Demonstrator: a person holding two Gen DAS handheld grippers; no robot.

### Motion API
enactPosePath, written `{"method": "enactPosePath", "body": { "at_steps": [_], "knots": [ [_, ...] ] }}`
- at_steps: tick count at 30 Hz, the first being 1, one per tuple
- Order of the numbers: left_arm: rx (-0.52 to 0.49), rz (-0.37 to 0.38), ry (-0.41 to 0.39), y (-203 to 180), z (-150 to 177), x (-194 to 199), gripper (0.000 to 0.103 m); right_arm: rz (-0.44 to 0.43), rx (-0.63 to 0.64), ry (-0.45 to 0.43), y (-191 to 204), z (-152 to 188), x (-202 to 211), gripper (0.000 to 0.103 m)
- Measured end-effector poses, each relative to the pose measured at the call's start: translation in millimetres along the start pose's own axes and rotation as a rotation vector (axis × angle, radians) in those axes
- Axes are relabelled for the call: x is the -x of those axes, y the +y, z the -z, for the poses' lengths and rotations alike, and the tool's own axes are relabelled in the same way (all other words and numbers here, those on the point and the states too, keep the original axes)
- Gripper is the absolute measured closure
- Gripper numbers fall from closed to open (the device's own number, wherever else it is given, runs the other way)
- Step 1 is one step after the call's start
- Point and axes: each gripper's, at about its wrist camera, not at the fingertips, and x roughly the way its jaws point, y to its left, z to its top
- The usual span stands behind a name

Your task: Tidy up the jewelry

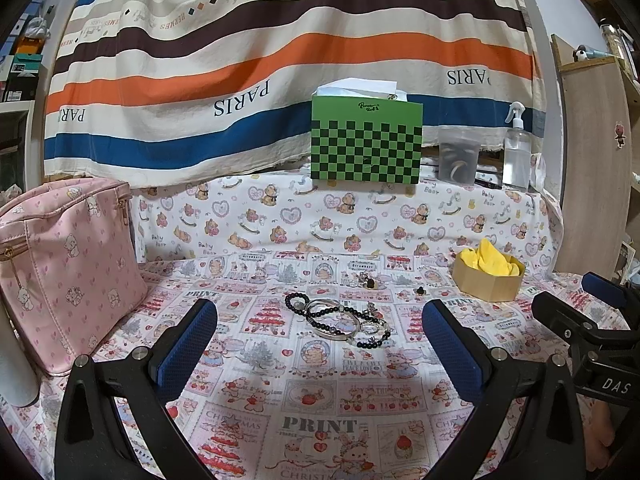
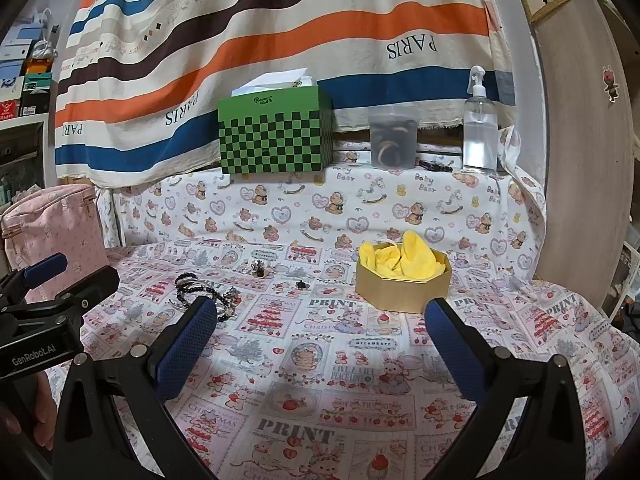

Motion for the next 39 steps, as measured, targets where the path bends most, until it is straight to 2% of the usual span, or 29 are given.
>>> {"method": "enactPosePath", "body": {
  "at_steps": [39],
  "knots": [
    [-0.003, -0.011, -0.007, 0.3, -0.7, 1.7, 0.0, 0.03, -0.009, -0.006, -4.5, 0.7, 1.4, 0.0]
  ]
}}
